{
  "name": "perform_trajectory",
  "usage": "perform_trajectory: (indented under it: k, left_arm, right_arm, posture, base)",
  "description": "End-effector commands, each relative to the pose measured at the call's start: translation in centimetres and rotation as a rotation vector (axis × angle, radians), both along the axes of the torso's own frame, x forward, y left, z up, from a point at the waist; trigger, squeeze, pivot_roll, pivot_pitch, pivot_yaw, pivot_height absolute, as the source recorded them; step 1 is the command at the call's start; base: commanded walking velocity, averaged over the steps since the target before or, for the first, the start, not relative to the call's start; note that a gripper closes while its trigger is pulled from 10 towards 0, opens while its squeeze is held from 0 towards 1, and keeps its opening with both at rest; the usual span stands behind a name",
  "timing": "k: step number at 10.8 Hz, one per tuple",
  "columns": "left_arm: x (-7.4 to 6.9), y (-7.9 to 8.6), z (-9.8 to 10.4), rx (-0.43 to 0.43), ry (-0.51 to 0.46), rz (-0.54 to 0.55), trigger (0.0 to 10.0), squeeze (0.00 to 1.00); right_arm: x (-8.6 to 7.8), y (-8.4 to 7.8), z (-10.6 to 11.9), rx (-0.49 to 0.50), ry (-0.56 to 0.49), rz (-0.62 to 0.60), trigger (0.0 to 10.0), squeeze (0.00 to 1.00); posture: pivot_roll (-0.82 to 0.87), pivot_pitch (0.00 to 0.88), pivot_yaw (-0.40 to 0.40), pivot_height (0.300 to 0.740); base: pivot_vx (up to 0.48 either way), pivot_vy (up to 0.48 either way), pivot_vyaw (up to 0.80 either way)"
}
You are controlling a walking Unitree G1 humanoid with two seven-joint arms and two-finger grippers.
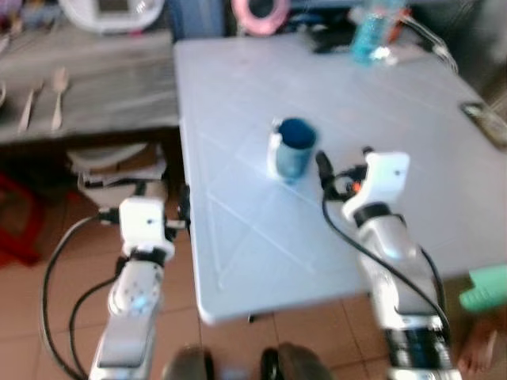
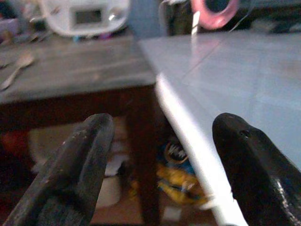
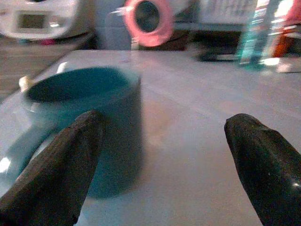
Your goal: Setting the table
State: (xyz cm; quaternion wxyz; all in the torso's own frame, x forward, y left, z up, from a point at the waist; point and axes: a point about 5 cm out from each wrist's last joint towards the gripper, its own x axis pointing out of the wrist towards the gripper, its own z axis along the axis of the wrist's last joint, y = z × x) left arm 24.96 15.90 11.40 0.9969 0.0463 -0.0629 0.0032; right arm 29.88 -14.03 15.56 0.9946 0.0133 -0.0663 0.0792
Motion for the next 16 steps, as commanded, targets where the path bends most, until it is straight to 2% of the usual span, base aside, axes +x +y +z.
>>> perform_trajectory:
  k: [1,8,9,10,13,16]
  left_arm:
    - [-0.4,0.4,-0.3,0.013,0.015,0.023,10.0,0.0]
    - [-0.3,0.5,-0.1,0.004,0.004,0.019,10.0,0.0]
    - [-0.3,0.4,-0.2,0.006,0.006,0.016,10.0,0.0]
    - [-0.2,0.4,-0.2,0.007,0.007,0.012,10.0,0.0]
    - [-0.3,0.4,-0.1,0.008,0.005,0.014,10.0,0.0]
    - [-0.5,0.1,-0.2,-0.002,0.009,-0.004,10.0,0.0]
  right_arm:
    - [-0.2,0.3,-0.4,-0.003,0.015,0.024,10.0,0.0]
    - [-1.5,1.0,-1.9,-0.014,0.068,0.073,10.0,0.0]
    - [-1.3,1.7,-2.0,-0.015,0.083,0.119,10.0,0.0]
    - [-1.0,3.0,-2.3,-0.023,0.111,0.22,10.0,0.0]
    - [-1.2,4.7,-3.0,-0.045,0.145,0.34,10.0,0.0]
    - [-0.7,3.1,-2.3,-0.023,0.098,0.197,10.0,0.0]
  posture:
    - [0.01,0.146,-0.015,0.74]
    - [0.01,0.138,-0.019,0.74]
    - [0.01,0.137,-0.018,0.74]
    - [0.02,0.138,-0.016,0.74]
    - [0.02,0.14,-0.018,0.74]
    - [0.02,0.143,-0.017,0.74]
  base:
    - [0.0,0.0,0.0]
    - [0.0,0.0,0.0]
    - [0.0,0.0,0.0]
    - [0.0,0.0,0.0]
    - [0.0,0.0,0.0]
    - [0.0,0.0,0.0]
